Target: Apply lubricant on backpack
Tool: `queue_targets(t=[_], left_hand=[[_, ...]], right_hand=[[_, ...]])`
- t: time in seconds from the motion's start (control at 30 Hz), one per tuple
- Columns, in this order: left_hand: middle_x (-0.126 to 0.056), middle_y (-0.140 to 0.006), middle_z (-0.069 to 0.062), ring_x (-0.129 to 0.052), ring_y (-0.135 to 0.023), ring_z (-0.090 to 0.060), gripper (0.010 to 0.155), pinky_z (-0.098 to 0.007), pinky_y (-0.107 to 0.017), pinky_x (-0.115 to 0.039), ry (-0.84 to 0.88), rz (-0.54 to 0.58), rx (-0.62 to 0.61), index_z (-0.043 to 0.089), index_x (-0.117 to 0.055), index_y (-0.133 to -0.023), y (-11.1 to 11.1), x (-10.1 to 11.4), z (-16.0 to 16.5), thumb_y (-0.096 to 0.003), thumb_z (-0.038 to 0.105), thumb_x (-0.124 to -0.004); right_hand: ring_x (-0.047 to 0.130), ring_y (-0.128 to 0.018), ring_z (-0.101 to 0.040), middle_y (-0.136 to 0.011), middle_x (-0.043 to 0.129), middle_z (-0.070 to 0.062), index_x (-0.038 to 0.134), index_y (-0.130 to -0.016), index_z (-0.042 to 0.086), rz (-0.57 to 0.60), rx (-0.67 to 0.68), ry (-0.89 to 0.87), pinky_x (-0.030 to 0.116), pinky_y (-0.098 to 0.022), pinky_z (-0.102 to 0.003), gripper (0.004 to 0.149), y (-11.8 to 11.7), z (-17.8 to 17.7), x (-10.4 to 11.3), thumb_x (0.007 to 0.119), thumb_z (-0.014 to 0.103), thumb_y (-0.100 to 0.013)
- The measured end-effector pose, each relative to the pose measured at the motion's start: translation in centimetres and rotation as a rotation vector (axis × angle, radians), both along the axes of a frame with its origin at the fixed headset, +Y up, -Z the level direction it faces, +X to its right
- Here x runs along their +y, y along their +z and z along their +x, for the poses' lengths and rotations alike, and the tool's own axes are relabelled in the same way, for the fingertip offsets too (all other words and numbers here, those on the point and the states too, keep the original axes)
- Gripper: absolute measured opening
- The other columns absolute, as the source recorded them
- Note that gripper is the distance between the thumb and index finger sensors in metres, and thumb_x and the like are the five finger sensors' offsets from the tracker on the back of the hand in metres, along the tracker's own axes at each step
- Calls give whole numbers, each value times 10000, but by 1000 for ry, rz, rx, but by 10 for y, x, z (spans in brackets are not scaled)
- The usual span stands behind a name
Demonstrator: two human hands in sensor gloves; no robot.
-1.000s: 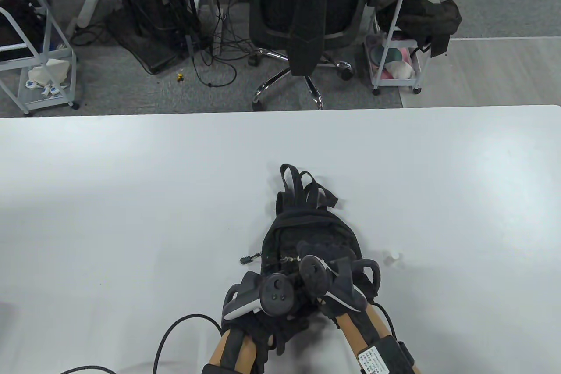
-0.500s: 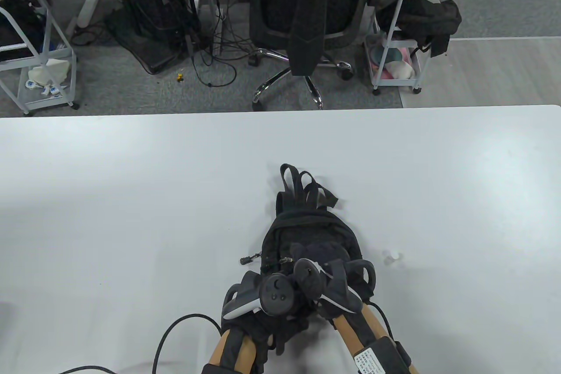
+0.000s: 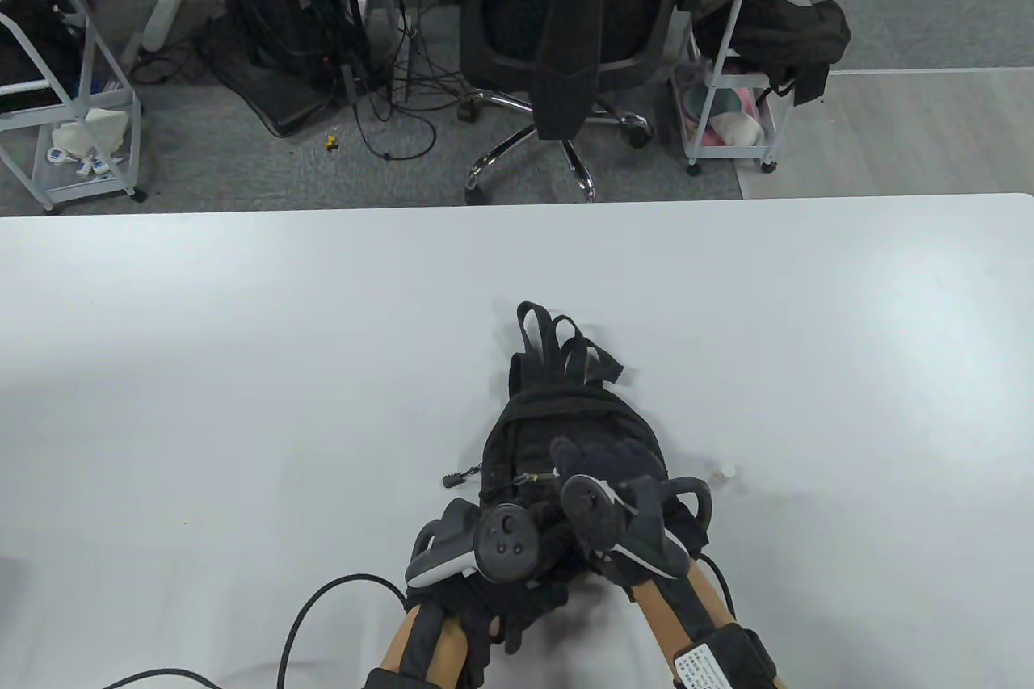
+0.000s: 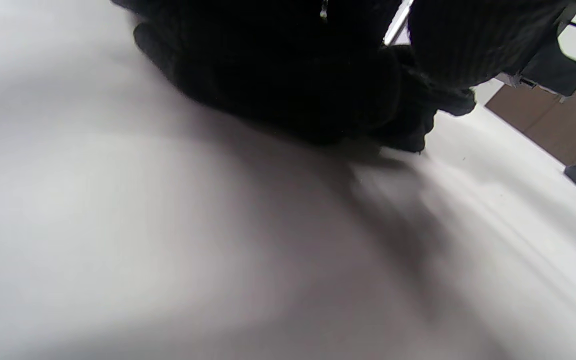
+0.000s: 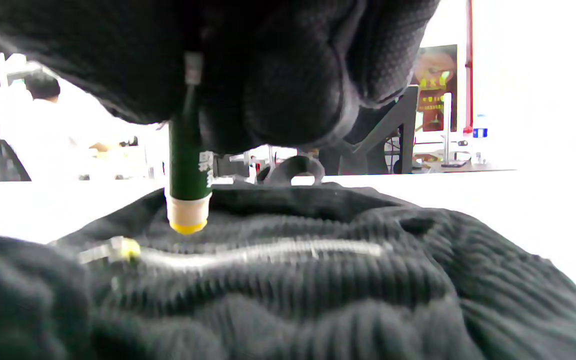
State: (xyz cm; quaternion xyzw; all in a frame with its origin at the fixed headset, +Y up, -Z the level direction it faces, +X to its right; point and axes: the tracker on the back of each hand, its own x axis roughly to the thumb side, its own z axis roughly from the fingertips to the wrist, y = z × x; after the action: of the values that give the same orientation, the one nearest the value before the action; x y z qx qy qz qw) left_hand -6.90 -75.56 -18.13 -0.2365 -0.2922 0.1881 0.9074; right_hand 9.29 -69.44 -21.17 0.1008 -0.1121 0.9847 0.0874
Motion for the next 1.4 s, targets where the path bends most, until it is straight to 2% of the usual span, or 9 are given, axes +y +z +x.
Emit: queue_targets(t=[0.1,0.2,0.37,0.5,0.67,0.93,1.07,1.2,1.4], left_hand=[[-548,-1154,-161,-594,-1061,-465,680,-695,-723,-501,111,68,42,229,-658,-1072,-3,9,-7,-478,545,-754],[-771,-1032,-179,-872,-896,-456,641,-679,-670,-644,240,291,213,167,-797,-980,-4,31,-28,-458,539,-774],[-825,-982,-155,-946,-811,-429,703,-672,-643,-692,400,490,343,168,-740,-1012,-2,50,-62,-433,554,-831],[-893,-904,-117,-1006,-722,-379,762,-665,-622,-724,731,654,337,163,-786,-960,4,63,-73,-326,525,-1004],[-900,-898,-91,-1015,-712,-355,785,-660,-627,-730,783,691,263,184,-787,-953,11,69,-64,-293,527,-1037],[-1003,-717,-28,-1064,-568,-312,546,-651,-602,-763,877,637,262,212,-901,-812,11,68,-57,-327,426,-1035],[-1004,-719,-24,-1065,-571,-311,540,-651,-603,-763,877,644,274,214,-903,-810,12,70,-59,-327,414,-1038],[-1007,-714,-21,-1067,-568,-308,536,-650,-604,-763,860,648,274,214,-911,-802,12,70,-59,-322,412,-1042],[-1012,-706,-21,-1071,-559,-305,542,-649,-602,-766,840,653,262,211,-909,-804,13,70,-57,-318,412,-1044]], right_hand=[[1065,-513,-109,-748,955,92,788,-898,390,10,7,-126,806,-682,-391,471,2,16,10,876,476,-443],[1062,-510,-114,-750,948,90,779,-898,381,32,36,-271,813,-662,-405,481,7,34,19,877,473,-436],[1054,-537,-127,-783,926,80,757,-906,375,2,198,-582,806,-654,-433,499,14,57,23,882,460,-431],[1054,-566,-128,-805,914,72,743,-908,375,-36,325,-773,802,-653,-444,513,22,54,24,895,441,-423],[1051,-594,-134,-829,900,64,736,-910,375,-90,427,-859,787,-663,-458,517,29,38,22,903,418,-423],[1054,-618,-122,-848,887,75,717,-923,376,-60,407,-802,787,-668,-451,529,34,32,16,896,431,-428],[1039,-641,-193,-872,876,7,698,-976,310,-121,399,-873,772,-644,-485,641,26,39,8,767,635,-427],[1069,-474,-191,-729,967,10,836,-860,306,-149,327,-859,819,-549,-488,575,20,43,-1,678,660,-436],[1067,-500,-164,-744,955,26,829,-857,324,-175,420,-856,806,-592,-490,479,20,42,3,811,559,-441]])
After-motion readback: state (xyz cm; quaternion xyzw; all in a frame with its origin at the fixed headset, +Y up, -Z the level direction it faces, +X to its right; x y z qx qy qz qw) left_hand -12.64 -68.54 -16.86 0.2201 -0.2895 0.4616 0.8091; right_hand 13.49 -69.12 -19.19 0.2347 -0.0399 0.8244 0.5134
